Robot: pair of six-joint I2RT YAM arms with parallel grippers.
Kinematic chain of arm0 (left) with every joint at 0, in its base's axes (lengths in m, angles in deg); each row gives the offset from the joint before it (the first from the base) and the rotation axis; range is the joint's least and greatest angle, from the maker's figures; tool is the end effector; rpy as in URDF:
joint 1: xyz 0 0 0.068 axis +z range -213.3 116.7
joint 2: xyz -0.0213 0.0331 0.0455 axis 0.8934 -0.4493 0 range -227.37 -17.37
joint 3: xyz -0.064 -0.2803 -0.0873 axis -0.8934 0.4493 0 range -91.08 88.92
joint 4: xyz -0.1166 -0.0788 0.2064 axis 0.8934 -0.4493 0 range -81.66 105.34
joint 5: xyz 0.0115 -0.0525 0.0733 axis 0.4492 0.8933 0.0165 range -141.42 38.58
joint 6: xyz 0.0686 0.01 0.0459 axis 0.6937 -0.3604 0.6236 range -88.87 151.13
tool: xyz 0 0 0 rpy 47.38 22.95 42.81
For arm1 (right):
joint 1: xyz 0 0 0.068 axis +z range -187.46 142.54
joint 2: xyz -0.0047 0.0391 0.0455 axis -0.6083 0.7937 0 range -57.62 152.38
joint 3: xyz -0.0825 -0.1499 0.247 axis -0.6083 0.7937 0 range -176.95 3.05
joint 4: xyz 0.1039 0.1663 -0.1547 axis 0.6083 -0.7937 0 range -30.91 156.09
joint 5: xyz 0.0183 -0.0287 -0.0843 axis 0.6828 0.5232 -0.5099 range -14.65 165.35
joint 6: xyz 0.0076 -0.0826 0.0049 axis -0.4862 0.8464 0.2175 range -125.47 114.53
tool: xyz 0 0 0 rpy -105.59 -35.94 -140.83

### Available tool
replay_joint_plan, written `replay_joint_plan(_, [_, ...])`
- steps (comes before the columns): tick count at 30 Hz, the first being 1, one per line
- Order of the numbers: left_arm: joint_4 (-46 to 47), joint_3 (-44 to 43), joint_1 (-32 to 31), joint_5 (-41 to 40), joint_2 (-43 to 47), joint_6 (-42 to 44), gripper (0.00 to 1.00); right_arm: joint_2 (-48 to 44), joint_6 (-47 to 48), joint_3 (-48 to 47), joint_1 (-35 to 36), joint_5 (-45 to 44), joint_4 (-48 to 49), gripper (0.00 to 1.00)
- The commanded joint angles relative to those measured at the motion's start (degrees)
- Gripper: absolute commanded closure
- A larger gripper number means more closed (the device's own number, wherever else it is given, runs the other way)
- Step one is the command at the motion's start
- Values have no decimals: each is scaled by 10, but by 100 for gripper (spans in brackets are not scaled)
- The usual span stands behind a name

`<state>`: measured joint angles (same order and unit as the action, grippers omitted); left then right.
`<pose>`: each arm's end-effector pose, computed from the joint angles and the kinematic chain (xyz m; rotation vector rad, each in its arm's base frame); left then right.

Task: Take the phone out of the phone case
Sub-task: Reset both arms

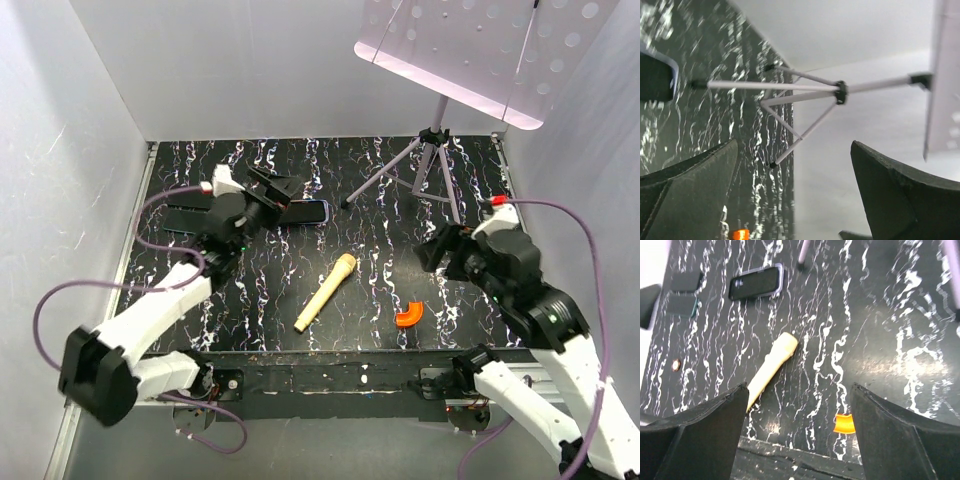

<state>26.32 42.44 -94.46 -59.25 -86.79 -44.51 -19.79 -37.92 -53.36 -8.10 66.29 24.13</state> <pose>0.2597 -0.1455 0.3217 -0.8361 1.7598 -1.1862 0.1137 0.0508 0.3659 0.1588 2.0079 0.5424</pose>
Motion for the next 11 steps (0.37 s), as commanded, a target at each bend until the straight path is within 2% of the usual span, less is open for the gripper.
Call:
replay_joint_plan(1, [-96,-69,-2,15,143,349,4,-79,41,-33,1,-74,-12,12])
replay_joint_plan(4, [-141,-89,-3,-24,234,510,4,-134,62,-56,1,-77,-15,12])
replay_joint_plan(6, [-155,-98,-3,-48,281,581,3,-166,73,-73,1,-74,-13,12])
replay_joint_plan(8, [-175,-114,-3,-79,313,633,3,-194,97,-85,2,-59,-9,12])
replay_joint_plan(11, [-196,-136,-3,-109,342,682,3,-203,92,-111,1,-100,-32,11])
